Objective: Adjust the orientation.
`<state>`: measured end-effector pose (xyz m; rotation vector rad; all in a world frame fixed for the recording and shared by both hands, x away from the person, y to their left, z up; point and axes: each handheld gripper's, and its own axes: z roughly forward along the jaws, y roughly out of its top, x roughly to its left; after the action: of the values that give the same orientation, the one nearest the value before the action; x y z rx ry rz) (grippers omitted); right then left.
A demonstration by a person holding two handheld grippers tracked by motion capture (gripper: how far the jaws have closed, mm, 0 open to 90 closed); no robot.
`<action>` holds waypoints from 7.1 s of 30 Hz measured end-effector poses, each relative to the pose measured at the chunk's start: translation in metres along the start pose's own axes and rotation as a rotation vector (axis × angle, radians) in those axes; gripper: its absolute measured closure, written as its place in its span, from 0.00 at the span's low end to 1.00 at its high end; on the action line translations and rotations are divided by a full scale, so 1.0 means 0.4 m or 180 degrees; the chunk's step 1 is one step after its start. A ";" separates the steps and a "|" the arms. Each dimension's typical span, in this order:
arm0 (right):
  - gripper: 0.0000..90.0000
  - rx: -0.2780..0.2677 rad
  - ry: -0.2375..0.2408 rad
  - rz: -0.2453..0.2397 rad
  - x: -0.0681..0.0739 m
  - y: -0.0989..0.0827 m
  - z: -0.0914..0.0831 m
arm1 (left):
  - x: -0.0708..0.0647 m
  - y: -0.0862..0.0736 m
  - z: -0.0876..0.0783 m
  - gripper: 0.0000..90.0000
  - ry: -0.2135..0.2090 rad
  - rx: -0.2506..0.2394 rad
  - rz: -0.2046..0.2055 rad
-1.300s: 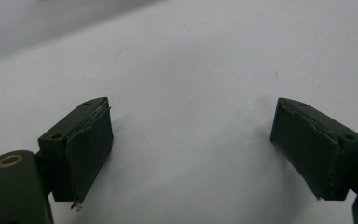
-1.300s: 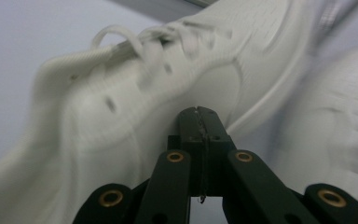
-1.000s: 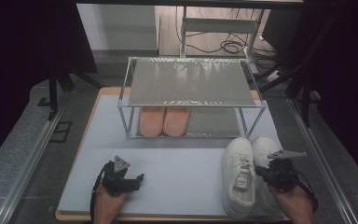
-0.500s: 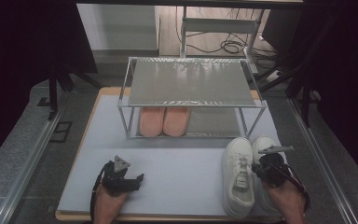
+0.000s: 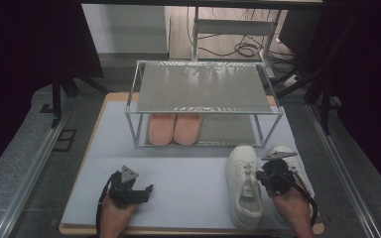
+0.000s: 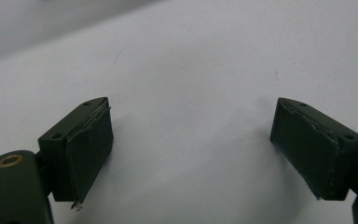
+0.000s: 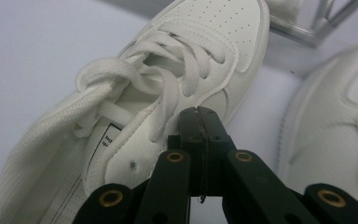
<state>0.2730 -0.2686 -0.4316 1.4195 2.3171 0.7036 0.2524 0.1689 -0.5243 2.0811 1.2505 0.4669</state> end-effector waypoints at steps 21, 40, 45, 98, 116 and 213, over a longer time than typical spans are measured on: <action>1.00 -0.0106 -0.0062 -0.0019 0.048 0.029 0.083 | 0.000 0.000 0.000 0.15 0.0002 0.0002 0.0003; 1.00 -0.0297 0.0588 -0.0159 0.073 0.036 0.137 | 0.000 0.000 0.000 0.15 0.0002 0.0002 0.0001; 1.00 -0.0343 0.0800 -0.0327 0.097 0.047 0.151 | 0.000 0.000 0.000 0.15 0.0002 0.0003 0.0002; 0.63 -0.0502 0.1231 -0.0767 0.146 -0.027 0.009 | 0.000 0.000 0.000 0.15 0.0002 0.0002 0.0005; 0.69 -0.0191 0.1182 -0.0709 0.164 -0.014 0.048 | 0.000 0.000 0.000 0.15 0.0001 -0.0003 0.0000; 0.93 -0.1042 0.2614 0.0992 -0.087 0.268 -0.215 | 0.000 0.000 0.001 0.15 -0.0006 -0.0006 -0.0004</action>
<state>0.3221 -0.2792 -0.2989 1.5224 2.3307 1.9627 0.2528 0.1689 -0.5244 2.0786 1.2497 0.4652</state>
